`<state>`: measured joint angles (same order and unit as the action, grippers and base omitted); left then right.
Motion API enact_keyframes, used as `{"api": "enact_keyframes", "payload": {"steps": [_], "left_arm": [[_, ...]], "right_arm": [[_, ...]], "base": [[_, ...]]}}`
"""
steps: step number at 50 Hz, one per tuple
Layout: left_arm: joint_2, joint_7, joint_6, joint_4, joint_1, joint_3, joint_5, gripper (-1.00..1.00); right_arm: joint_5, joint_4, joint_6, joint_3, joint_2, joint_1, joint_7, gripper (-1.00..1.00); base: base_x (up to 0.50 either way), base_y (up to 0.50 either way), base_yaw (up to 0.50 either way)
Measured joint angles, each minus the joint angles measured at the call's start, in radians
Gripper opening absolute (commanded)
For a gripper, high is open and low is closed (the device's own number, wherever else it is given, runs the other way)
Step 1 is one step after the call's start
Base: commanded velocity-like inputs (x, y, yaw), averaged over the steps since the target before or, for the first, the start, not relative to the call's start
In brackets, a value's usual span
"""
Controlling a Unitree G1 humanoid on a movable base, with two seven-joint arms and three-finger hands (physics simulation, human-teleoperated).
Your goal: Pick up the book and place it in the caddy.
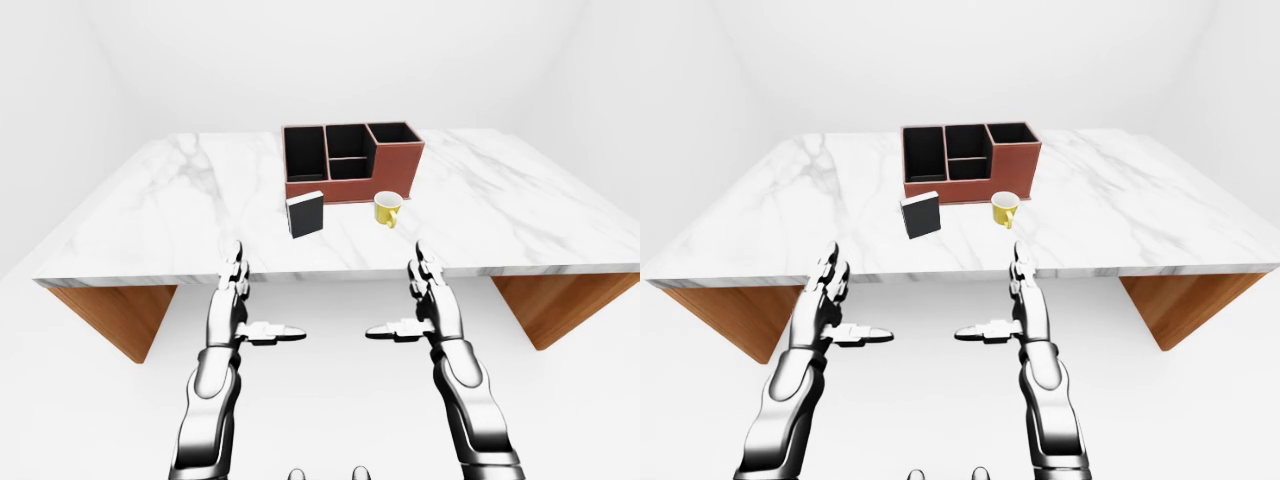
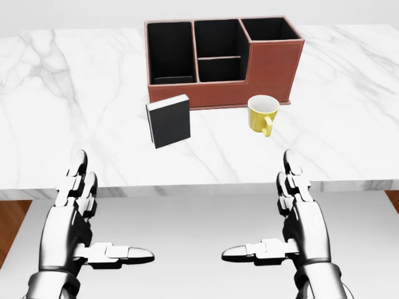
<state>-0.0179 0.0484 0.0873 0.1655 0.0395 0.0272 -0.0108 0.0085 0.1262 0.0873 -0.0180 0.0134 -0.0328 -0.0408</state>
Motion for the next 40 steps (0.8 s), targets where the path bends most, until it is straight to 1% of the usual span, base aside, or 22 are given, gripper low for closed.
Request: {"api": "enact_keyframes", "payload": {"steps": [13, 29, 32, 40], "left_arm": [[0.002, 0.014, 0.000, 0.248, 0.046, -0.006, 0.012, 1.00], [0.000, 0.034, 0.000, 0.421, 0.075, 0.002, 0.042, 1.00], [0.000, 0.041, 0.000, 0.439, 0.078, 0.008, 0.044, 1.00], [0.001, 0.055, 0.000, 0.471, 0.083, 0.019, 0.049, 1.00]], "right_arm": [[-0.013, 0.238, 0.000, 0.008, -0.001, -0.041, -0.010, 1.00], [-0.014, 0.398, 0.000, 0.010, -0.004, -0.063, -0.021, 1.00], [-0.011, 0.416, 0.000, 0.011, -0.003, -0.067, -0.026, 1.00], [-0.009, 0.445, 0.000, 0.017, -0.003, -0.078, -0.038, 1.00]], "base": [[0.00, 0.00, 0.00], [0.00, 0.00, 0.00], [0.22, 0.00, 0.00], [0.49, 0.00, 0.00]]}}
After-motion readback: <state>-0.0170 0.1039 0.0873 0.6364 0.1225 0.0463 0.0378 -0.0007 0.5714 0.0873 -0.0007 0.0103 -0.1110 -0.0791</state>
